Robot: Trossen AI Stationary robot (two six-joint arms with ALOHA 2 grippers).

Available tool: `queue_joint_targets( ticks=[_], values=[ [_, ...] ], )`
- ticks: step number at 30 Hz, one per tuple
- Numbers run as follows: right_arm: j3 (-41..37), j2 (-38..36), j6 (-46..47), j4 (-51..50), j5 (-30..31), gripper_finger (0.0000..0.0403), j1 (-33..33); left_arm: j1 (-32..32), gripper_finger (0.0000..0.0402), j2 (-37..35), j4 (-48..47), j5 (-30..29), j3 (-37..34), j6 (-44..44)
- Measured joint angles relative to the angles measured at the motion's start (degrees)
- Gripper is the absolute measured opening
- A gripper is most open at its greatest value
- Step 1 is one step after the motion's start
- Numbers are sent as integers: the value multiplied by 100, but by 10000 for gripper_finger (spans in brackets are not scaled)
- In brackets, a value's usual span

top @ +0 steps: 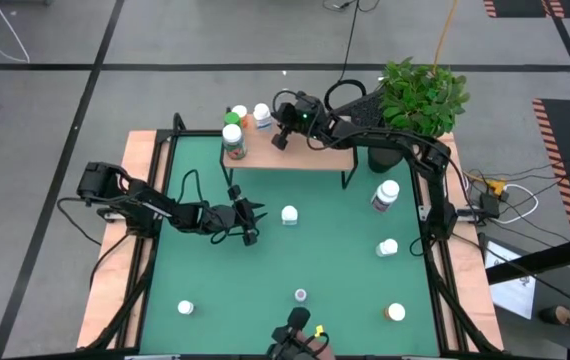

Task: Pick and place medicine bottles onto shelf by color
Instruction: Put the bottom left blue bottle on the shelf, then put the violet bottle on the shelf

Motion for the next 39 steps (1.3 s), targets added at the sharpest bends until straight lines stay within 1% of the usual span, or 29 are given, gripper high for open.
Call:
queue_joint_targets(
  ticks=[8,13,18,23,34,39],
  values=[
    [0,0,20,-344,41,0,247,-67,122,0,-2,24,0,-77],
    [0,-74,30,-756,628,0,480,-142,122,0,-4,24,0,-169],
    [4,-171,106,-1138,777,0,729,-220,122,0,-8,23,0,-226],
    [-6,-275,71,-1198,769,0,947,-250,122,0,-32,22,0,-334],
    [0,-925,15,-1431,759,0,1191,-356,122,-2,-37,-11,0,-384],
    [4,-1091,-26,-1654,751,0,1368,-442,122,-2,-39,-13,0,-431]
  ],
)
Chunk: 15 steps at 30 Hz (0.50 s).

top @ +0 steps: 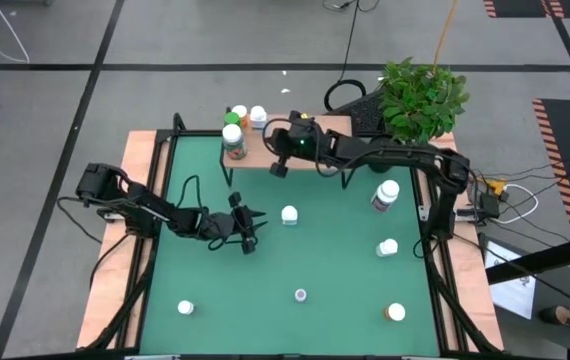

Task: Pick and place medicine bottles onto shelf by color
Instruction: Put the violet bottle on the shelf

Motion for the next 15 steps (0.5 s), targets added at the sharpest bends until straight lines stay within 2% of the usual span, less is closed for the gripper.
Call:
queue_joint_targets(
  ticks=[9,15],
  values=[
    [-5,-93,29,-536,-2,0,376,-13,122,0,31,0,0,-33],
    [-7,-112,-27,-551,-10,0,671,-15,122,0,33,66,0,-35]
  ],
)
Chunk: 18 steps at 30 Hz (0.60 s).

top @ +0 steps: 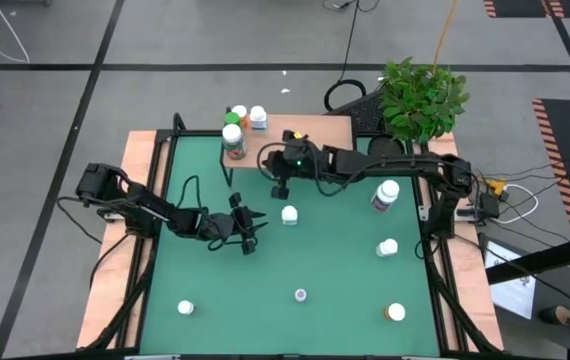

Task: Pick and place medicine bottles onto shelf by color
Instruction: Put the violet bottle on the shelf

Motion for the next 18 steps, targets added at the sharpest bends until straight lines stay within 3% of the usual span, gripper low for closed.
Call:
queue_joint_targets(
  ticks=[5,12,18],
  values=[
    [-391,-118,-9,490,-9,0,104,-89,122,0,0,17,0,-22],
    [-2180,-995,451,2364,-15,0,151,-179,122,0,5,19,0,2],
    [-3556,-1860,767,3151,-13,0,185,-151,122,0,39,19,0,60]
  ],
)
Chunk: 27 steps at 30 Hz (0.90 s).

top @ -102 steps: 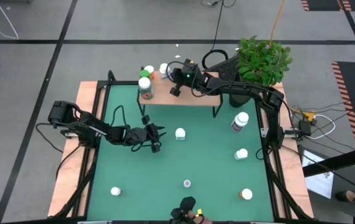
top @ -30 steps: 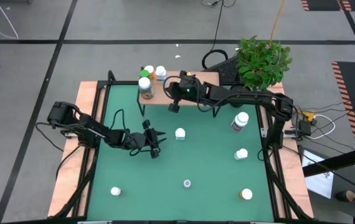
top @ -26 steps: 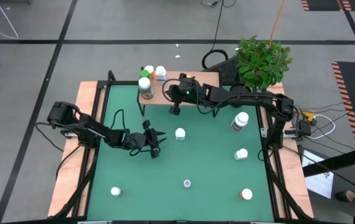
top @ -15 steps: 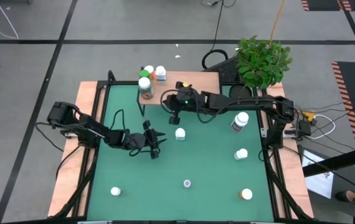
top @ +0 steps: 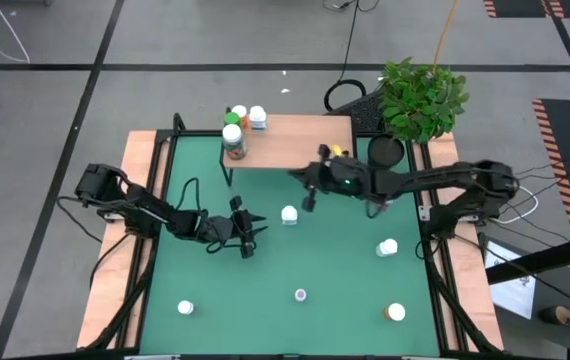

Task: Pick and place medicine bottles onto shelf by color
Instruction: Put the violet bottle on the shelf

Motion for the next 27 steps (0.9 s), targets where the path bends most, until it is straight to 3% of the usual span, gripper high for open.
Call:
queue_joint_targets(
  ticks=[6,12,27],
  values=[
    [-724,-555,-32,509,-66,0,121,105,122,0,128,2,0,76],
    [-783,-814,75,526,-1057,0,249,144,122,0,332,3,1,426],
    [-783,-853,27,714,-1046,0,522,170,122,0,264,7,2,-309]
  ],
)
